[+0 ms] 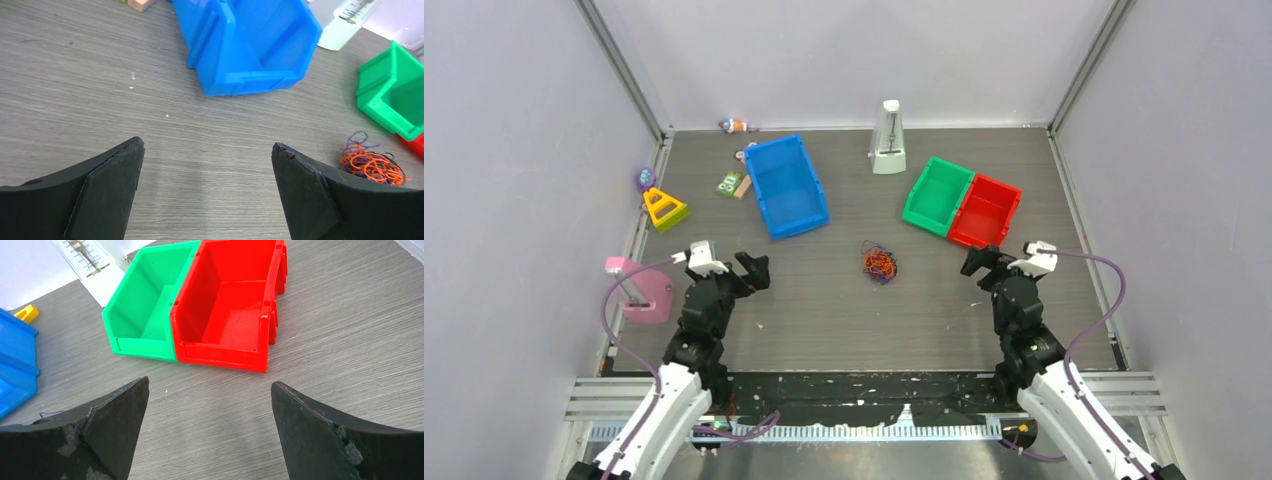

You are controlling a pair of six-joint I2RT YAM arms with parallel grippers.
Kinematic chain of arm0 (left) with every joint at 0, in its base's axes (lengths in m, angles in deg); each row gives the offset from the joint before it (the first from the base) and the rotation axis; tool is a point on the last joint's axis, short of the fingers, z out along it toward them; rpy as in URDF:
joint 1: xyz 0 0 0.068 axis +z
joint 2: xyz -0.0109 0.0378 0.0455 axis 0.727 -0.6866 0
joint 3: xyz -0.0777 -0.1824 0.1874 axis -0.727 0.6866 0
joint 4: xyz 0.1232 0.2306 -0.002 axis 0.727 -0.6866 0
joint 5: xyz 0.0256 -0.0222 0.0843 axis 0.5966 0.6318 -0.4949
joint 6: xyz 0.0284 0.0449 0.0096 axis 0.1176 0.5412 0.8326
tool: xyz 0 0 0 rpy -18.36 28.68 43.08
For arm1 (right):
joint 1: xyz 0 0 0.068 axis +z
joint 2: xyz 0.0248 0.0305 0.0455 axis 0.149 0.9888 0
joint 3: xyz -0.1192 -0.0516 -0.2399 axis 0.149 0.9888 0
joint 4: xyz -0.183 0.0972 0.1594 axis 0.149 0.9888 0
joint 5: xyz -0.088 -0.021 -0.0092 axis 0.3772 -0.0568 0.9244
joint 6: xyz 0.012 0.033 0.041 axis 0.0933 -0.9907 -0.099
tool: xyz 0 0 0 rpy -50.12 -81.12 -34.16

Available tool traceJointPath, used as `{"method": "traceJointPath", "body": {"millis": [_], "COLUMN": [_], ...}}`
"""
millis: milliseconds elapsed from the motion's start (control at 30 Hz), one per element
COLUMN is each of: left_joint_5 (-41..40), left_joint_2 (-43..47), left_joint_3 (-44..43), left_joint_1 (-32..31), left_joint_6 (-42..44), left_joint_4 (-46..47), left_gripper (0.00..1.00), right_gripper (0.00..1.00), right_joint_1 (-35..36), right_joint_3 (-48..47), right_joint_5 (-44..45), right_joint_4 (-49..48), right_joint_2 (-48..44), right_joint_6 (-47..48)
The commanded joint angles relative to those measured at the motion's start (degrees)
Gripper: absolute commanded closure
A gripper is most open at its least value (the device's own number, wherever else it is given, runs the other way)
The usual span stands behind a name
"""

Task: Untangle the cables
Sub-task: Untie the cable.

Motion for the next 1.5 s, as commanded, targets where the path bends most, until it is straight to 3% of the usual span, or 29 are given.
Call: {"method": "traceJointPath", "body": {"millis": [0, 67, 100, 267, 333, 433, 600, 933, 1167, 1233, 1333, 1400, 1467], "left_joint_5": [7.98, 16.0, 19.52, 25.3, 28.7, 29.37, 28.15, 27.2, 29.92, 31.01, 31.6, 32.59, 31.95], "left_joint_2": [-1.68, -3.64, -5.0, -11.87, -14.53, -16.49, -19.36, -30.8, -37.98, -39.74, -42.31, -42.85, -42.9], "left_joint_3": [-0.55, -0.16, -0.43, -3.1, -3.82, -4.7, -5.89, -15.22, -18.44, -17.51, -16.43, -16.55, -16.43], "left_joint_1": [0.17, 0.17, 0.16, 0.05, -0.69, -3.36, -8.0, -12.72, -14.57, -15.12, -15.61, -15.69, -16.18], "left_joint_6": [0.52, 2.74, 4.19, 4.08, 4.14, 5.59, 8.09, 8.76, 8.68, 8.72, 8.14, 7.59, 7.72], "left_joint_4": [8.51, 12.03, 13.39, 14.6, 16.58, 17.32, 18.11, 17.17, 21.83, 24.97, 28.66, 29.66, 30.35], "left_gripper": [0.0, 0.0, 0.0, 0.0, 0.01, 0.03, 0.04, 0.07, 0.08, 0.08, 0.08, 0.08, 0.08], "right_gripper": [0.04, 0.04, 0.04, 0.01, 0.09, 0.16, 0.17, 0.37, 0.44, 0.56, 0.82, 0.92, 0.94], "right_joint_1": [-0.08, -0.04, -0.03, 0.51, 2.05, 7.93, 13.72, 15.24, 15.56, 15.65, 15.76, 15.89, 16.19], "right_joint_3": [-0.12, 0.47, 1.17, 0.9, -0.59, -3.44, -6.45, -13.74, -16.41, -17.1, -18.28, -19.24, -19.35], "right_joint_5": [0.86, -3.35, -9.64, -30.48, -34.77, -35.28, -32.87, -32.82, -35.96, -36.43, -37.89, -39.92, -41.76], "right_joint_4": [-3.5, -5.91, -7.26, -17.76, -19.88, -21.13, -21.17, -22.82, -23.42, -23.54, -24.31, -25.05, -26.91], "right_joint_2": [-2.17, -2.49, -2.16, 5.96, 10.98, 16.55, 23.84, 39.28, 45.78, 47.02, 48.98, 49.02, 47.92], "right_joint_6": [-0.44, 1.43, 3.81, 6.95, 8.19, 11.01, 13.51, 13.69, 12.83, 12.8, 12.28, 11.75, 10.98]}}
